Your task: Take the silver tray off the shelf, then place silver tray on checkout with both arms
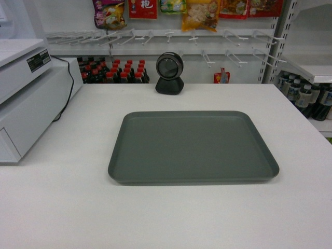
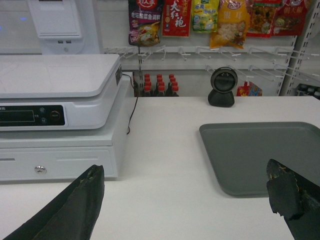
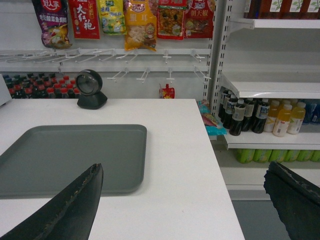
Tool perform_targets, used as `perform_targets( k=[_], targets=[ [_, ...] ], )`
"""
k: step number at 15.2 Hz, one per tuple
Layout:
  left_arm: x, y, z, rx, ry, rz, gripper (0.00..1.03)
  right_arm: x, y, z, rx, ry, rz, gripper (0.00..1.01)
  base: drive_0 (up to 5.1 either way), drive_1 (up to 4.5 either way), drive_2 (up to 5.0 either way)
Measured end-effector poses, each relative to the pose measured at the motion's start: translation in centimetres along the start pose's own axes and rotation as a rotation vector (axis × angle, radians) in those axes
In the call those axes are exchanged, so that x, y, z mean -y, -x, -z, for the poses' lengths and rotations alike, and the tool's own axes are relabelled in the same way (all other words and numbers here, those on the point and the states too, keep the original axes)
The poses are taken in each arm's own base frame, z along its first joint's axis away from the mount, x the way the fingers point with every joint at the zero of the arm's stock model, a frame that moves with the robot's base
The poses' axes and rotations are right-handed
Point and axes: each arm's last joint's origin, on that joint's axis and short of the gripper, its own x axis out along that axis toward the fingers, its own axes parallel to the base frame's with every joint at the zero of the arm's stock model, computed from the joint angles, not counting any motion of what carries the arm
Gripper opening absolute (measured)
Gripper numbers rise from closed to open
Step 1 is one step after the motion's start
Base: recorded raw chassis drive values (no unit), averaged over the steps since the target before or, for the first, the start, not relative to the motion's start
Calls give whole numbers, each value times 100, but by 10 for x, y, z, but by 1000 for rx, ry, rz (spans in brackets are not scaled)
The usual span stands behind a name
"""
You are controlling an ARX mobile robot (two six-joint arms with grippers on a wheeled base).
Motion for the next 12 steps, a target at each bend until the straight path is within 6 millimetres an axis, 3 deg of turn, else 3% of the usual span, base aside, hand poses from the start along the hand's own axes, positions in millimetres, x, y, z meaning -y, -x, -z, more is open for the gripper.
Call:
perform_targets(
  k=[12],
  targets=[
    [0, 0, 0, 0, 0, 0, 98, 0, 0, 0, 0, 0, 0, 98, 0, 0, 0]
  ],
)
